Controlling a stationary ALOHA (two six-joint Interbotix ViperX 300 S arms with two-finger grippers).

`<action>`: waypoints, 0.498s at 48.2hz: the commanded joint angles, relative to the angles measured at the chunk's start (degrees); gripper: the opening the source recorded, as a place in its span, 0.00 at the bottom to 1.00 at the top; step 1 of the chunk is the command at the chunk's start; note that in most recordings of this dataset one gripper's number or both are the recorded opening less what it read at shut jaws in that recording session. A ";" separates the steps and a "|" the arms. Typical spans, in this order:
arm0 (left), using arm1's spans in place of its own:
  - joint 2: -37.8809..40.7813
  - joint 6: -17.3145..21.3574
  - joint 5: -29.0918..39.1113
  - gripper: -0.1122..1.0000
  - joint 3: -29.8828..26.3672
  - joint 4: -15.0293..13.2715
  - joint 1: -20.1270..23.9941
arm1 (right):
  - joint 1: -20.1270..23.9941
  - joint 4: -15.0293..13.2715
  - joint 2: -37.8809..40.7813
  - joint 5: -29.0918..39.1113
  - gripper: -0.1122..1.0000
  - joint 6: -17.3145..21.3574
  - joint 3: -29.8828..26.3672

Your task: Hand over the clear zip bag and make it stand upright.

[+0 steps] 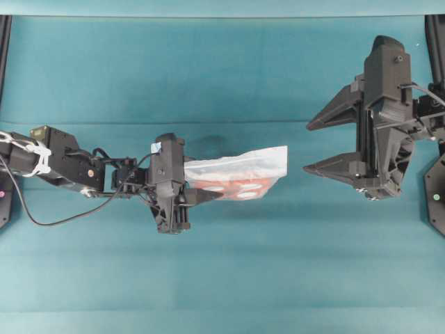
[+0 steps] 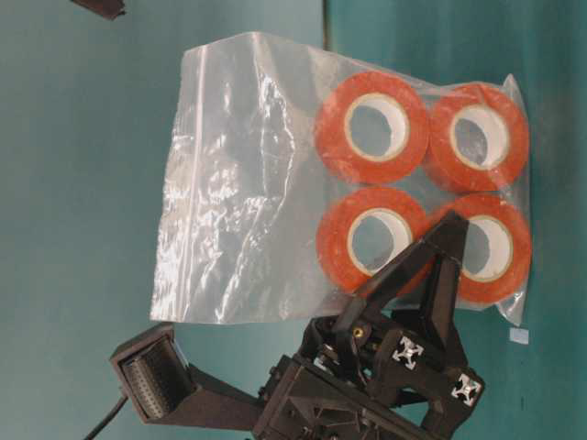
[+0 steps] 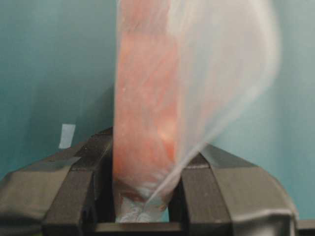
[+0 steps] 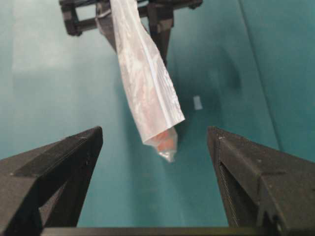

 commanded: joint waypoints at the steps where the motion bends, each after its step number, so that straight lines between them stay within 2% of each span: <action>1: -0.70 0.00 -0.26 0.32 -0.62 0.09 -0.35 | 0.18 0.00 -0.53 -0.53 0.91 0.53 -0.62; 24: -0.70 0.00 -0.26 0.32 -0.70 0.09 -0.35 | 0.18 0.00 -0.53 -0.53 0.91 0.35 -0.18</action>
